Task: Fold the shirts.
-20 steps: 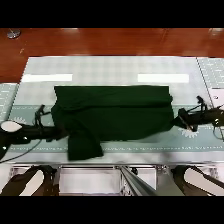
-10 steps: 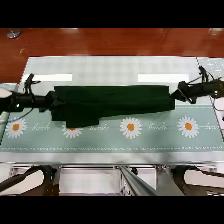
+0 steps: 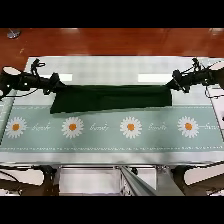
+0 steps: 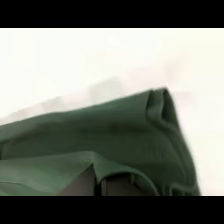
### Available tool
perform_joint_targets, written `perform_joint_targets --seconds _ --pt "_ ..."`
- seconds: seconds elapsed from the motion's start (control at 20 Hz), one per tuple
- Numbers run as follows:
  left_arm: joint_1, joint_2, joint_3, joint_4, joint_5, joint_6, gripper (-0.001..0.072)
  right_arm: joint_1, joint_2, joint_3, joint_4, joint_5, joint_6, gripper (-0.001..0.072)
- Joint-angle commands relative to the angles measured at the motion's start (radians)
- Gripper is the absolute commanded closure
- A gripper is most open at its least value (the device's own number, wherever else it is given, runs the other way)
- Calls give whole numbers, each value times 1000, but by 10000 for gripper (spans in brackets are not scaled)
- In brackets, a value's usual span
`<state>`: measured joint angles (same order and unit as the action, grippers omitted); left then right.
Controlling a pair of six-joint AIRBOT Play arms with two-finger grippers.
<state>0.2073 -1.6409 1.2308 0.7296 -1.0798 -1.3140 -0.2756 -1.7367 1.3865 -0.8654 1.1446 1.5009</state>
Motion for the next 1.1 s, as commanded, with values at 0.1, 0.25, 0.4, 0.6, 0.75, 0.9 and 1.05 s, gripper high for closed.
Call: perform_joint_targets --seconds 0.1,0.25,0.4,0.6,0.75,0.9,1.05 --pt "0 -45 78 5 -56 -3 43 -22 -51 51 27 34 -35 93" --pt "64 -40 179 227 -262 -79 9 -92 -42 111 -42 160 -106 88" --pt "119 21 148 512 -360 -244 9 -143 -46 85 -198 216 -45 89" --pt "72 226 -82 339 -53 -167 9 -94 -94 56 -159 211 -73 89" --pt "-31 361 -201 190 102 -109 9 -21 -127 56 -140 219 -81 89" --pt "-177 379 -209 166 101 -108 9 34 -144 59 -94 224 -84 215" --pt "-315 365 -209 167 104 -107 262 37 -109 115 -112 297 -101 678"
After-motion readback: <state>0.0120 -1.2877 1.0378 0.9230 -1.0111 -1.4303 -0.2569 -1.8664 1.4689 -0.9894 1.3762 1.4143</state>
